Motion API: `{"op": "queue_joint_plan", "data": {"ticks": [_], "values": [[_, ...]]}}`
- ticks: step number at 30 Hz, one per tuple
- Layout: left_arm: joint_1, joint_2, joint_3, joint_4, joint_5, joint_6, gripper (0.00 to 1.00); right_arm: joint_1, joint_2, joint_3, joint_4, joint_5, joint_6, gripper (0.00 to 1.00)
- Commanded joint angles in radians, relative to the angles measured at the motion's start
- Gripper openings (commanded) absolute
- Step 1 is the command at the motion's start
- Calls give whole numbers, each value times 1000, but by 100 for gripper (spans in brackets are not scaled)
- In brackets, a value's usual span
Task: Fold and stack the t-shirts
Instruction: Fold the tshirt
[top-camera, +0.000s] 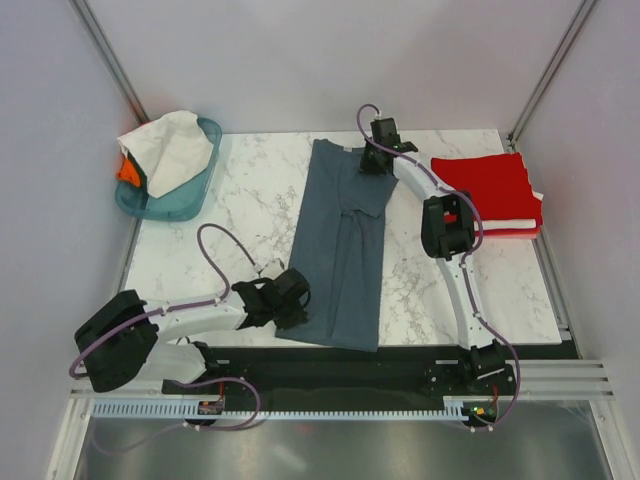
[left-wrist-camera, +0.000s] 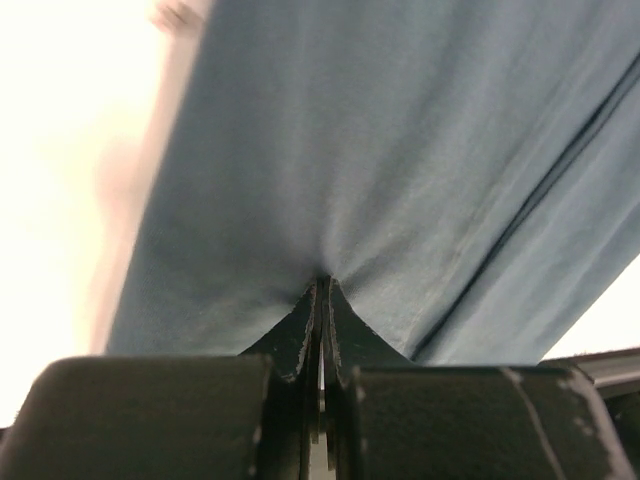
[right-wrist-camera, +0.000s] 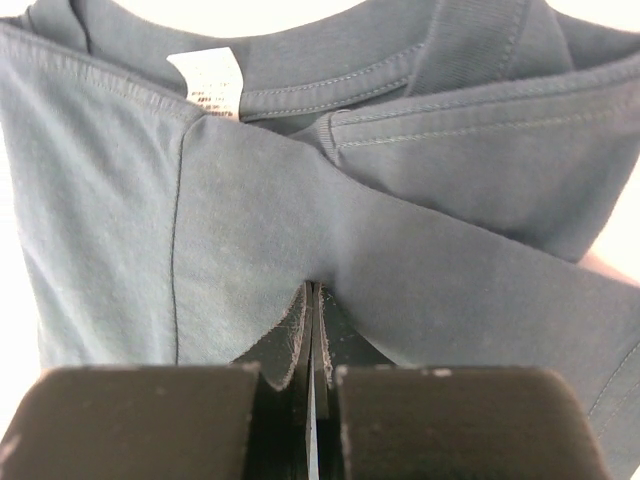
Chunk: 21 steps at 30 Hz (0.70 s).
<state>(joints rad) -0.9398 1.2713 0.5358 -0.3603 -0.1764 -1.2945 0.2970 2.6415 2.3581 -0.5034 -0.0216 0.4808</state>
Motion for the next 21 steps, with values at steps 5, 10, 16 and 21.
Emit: {"op": "queue_joint_plan", "data": {"ticks": [5, 10, 16, 21], "values": [[-142, 86, 88, -51, -66, -88, 2, 44, 81, 38, -38, -60, 41, 0], [-143, 51, 136, -52, -97, 12, 2, 51, 83, 55, 5, -104, 56, 0], [51, -27, 226, -54, 61, 228, 9, 53, -9, 47, 52, -147, 51, 17], [255, -16, 328, -65, 107, 414, 11, 51, -156, -6, 109, -184, 45, 45]]}}
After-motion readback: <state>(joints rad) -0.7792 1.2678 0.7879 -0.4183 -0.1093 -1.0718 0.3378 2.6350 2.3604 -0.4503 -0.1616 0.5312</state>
